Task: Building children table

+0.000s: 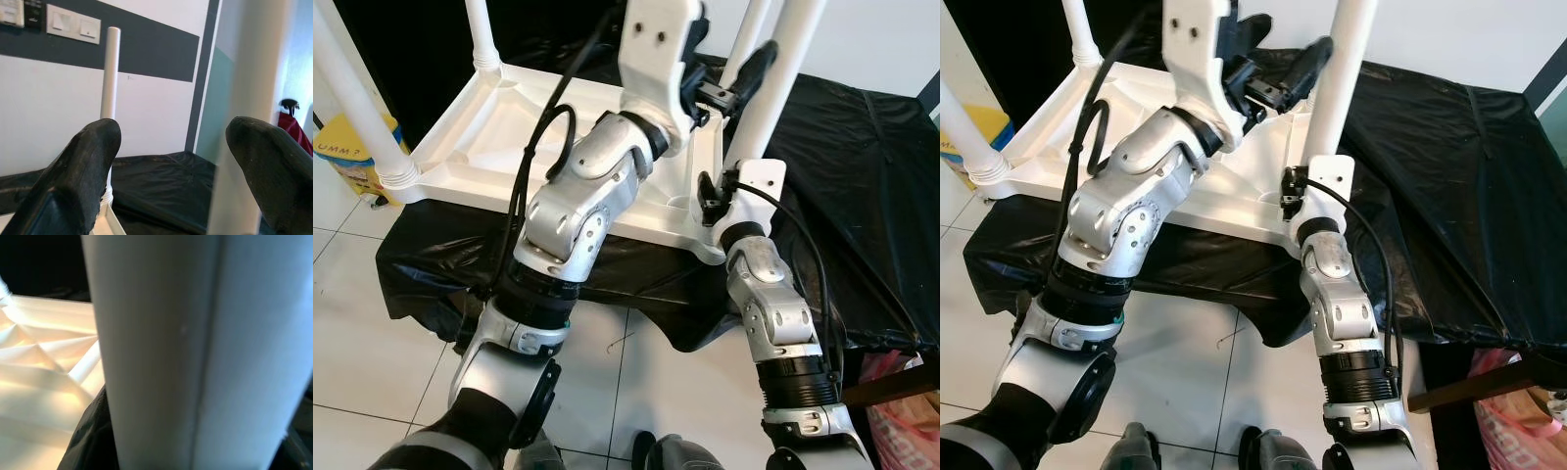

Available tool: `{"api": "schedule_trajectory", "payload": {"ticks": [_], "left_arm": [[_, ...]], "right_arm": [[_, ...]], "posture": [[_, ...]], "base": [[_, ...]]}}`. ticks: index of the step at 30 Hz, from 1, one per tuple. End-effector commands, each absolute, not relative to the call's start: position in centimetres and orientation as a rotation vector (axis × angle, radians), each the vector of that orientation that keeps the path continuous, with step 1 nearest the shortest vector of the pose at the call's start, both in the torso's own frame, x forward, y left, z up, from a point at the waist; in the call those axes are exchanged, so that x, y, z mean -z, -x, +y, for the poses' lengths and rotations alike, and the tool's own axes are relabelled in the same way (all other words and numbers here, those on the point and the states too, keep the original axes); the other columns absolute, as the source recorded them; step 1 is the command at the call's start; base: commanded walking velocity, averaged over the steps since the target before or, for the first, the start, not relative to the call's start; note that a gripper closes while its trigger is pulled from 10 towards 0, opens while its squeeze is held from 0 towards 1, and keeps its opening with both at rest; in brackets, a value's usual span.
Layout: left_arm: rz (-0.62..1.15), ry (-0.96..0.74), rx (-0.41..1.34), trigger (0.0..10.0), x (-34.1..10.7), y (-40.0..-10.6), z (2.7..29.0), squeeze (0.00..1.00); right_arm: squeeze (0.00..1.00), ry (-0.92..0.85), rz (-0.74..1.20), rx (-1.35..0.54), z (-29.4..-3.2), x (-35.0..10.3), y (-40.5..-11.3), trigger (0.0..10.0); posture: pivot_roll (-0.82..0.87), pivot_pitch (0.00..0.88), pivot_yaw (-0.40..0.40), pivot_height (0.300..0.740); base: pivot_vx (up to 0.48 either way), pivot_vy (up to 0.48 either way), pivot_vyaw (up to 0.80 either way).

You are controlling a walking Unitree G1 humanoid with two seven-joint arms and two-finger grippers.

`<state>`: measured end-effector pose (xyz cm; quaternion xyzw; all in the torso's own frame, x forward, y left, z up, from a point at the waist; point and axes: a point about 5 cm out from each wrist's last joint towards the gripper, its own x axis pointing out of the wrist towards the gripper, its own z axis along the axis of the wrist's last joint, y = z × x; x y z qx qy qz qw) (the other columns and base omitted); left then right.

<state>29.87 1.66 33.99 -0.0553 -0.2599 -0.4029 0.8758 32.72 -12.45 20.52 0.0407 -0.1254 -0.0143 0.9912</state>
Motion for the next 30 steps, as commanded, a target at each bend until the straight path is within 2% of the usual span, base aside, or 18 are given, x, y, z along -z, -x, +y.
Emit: {"api": "schedule_trajectory", "payload": {"ticks": [1, 11, 21, 30], "left_arm": [[-0.574, 0.130, 0.857, 10.0, -34.4, -29.3, 1.5, 0.00], [-0.521, 0.161, 0.859, 10.0, -31.6, -29.1, 2.5, 0.00], [-0.391, 0.084, 0.983, 10.0, -28.3, -27.8, 1.3, 0.00], [-0.368, 0.093, 1.026, 10.0, -27.9, -27.0, 0.7, 0.00]], "right_arm": [[0.00, -0.077, -0.259, 0.057, -13.1, -20.2, -32.6, 10.0], [0.00, -0.112, -0.314, 0.042, -14.0, -19.2, -33.1, 10.0], [0.00, -0.118, -0.311, -0.056, -13.6, -16.3, -33.6, 10.0], [0.00, -0.107, -0.276, -0.098, -13.3, -14.7, -34.3, 10.0]], "posture": [[0.04, 0.167, -0.090, 0.740], [0.05, 0.169, -0.069, 0.740], [0.07, 0.183, -0.028, 0.740], [0.09, 0.186, -0.013, 0.740]], "base": [[0.000, 0.000, 0.00], [0.000, 0.000, 0.00], [0.000, 0.000, 0.00], [0.000, 0.000, 0.00]]}}
